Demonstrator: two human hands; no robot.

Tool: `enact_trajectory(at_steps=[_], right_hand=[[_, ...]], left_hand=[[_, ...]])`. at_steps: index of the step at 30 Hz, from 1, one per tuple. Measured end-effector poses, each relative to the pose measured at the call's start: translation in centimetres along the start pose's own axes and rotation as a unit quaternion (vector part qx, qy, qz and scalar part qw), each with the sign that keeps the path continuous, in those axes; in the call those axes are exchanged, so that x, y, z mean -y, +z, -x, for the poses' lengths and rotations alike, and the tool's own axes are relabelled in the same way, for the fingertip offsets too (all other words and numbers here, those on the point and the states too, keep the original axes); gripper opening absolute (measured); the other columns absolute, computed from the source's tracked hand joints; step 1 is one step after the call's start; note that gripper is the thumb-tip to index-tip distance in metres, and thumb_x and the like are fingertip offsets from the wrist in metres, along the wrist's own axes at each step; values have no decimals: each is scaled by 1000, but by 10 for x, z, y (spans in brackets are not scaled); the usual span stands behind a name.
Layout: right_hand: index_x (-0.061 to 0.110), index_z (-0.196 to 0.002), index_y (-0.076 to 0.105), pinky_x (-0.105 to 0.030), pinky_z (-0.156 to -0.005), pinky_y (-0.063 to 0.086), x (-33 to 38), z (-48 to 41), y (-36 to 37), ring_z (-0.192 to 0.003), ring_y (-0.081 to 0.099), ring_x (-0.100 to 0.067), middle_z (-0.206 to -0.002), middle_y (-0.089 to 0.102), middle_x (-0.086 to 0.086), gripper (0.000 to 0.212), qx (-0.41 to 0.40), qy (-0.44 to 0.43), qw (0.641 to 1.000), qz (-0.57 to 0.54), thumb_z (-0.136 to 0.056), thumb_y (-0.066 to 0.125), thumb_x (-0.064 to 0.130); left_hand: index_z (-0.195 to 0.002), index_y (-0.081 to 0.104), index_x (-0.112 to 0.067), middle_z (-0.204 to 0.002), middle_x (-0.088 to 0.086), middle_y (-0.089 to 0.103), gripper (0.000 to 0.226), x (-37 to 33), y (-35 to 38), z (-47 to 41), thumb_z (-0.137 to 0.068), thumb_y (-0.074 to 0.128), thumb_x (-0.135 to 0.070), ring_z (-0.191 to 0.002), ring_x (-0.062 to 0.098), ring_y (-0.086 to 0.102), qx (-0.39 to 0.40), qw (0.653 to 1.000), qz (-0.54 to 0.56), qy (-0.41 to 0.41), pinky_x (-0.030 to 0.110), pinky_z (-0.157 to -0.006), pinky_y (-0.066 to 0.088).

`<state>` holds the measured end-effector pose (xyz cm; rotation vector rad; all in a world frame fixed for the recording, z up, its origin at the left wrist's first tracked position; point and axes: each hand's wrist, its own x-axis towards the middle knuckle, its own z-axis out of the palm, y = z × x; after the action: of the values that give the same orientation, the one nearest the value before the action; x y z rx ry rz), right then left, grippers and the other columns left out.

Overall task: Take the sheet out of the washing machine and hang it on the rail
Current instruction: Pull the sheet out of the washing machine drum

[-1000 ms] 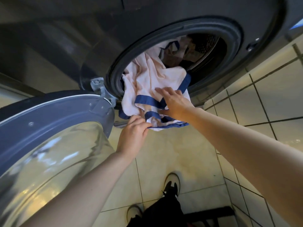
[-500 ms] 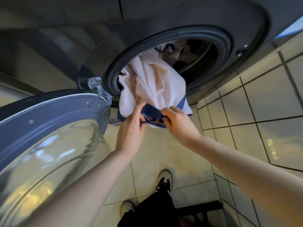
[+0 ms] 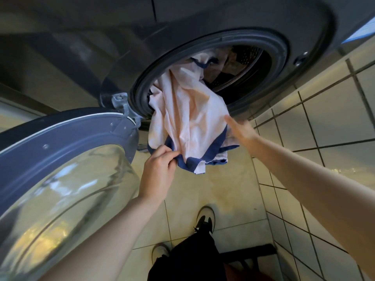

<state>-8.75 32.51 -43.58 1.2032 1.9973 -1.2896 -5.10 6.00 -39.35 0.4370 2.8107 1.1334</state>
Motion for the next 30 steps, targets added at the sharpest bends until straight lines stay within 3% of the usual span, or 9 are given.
enact_trajectory(at_steps=[3, 8, 12, 15, 17, 20, 22, 25, 30], right_hand=[[12, -127, 51, -48, -99, 46, 27, 14, 9, -106, 61, -34, -120, 62, -10, 93, 86, 71, 985, -131, -67, 51, 82], [19, -134, 43, -42, -101, 45, 53, 24, 47, -117, 56, -30, -125, 58, -7, 102, 189, 61, 969, -150, -54, 64, 80], [7, -123, 49, -40, -96, 49, 78, 62, 77, -102, 63, -26, -111, 67, -9, 97, 271, 48, 957, -96, -56, 73, 72], [6, -107, 49, -33, -81, 52, 87, 71, 91, -89, 62, -23, -102, 61, -6, 59, 214, 10, 976, 38, -76, 70, 53], [6, -109, 44, -30, -80, 50, 90, 73, 93, -100, 59, -25, -105, 54, -8, 38, 174, -13, 978, 115, -88, 62, 33], [1, -137, 30, -37, -96, 45, 82, 68, 93, -119, 50, -34, -129, 49, -17, 66, 131, -26, 987, 94, -84, 65, 20], [8, -148, 10, -41, -98, 45, 71, 73, 91, -118, 50, -34, -133, 47, -18, 88, 95, -59, 990, 82, -81, 66, 19], [20, -149, 7, -39, -88, 50, 56, 90, 79, -106, 57, -32, -116, 56, -14, 84, 79, -111, 986, 99, -82, 58, 16], [24, -141, 25, -33, -82, 47, 30, 144, 61, -100, 58, -31, -104, 57, -5, 61, 115, -191, 968, 117, -87, 52, 14]], left_hand=[[-93, 74, -5, -83, 5, 62, 27, 1, 2, 9, -74, 62, 10, -74, 10, 53, 0, 1000, 6, -22, 15, -68, 40], [-94, 74, -6, -84, 4, 62, 24, -3, 10, 11, -76, 60, 1, -74, 9, 54, 8, 1000, 18, -25, 19, -69, 43], [-98, 74, -8, -84, 4, 62, 28, -16, 15, 11, -75, 61, 1, -74, 10, 56, 25, 999, 30, -35, 27, -69, 45], [-98, 75, -9, -86, 4, 64, 29, -24, 15, 13, -76, 60, 0, -76, 16, 60, 23, 999, 30, -35, 25, -69, 46], [-101, 74, -10, -89, 1, 65, 29, -27, 11, 18, -78, 60, 1, -77, 14, 61, 23, 998, 46, -32, 20, -71, 47], [-102, 72, -13, -90, -5, 63, 22, -28, -1, 28, -86, 59, -7, -79, 8, 60, -19, 985, 142, -101, 15, -74, 47], [-97, 67, -15, -92, -6, 62, 15, -31, -9, 27, -90, 54, -19, -88, 8, 60, -85, 957, 208, -181, 20, -78, 47], [-90, 52, -18, -90, -4, 58, 10, -33, -15, 11, -96, 52, -26, -87, 8, 56, -159, 902, 226, -330, 20, -73, 39], [-106, 63, -16, -103, 7, 71, 66, -31, -10, -31, -81, 43, -74, -93, 24, 65, 22, 747, 349, -566, 33, -83, 50]])
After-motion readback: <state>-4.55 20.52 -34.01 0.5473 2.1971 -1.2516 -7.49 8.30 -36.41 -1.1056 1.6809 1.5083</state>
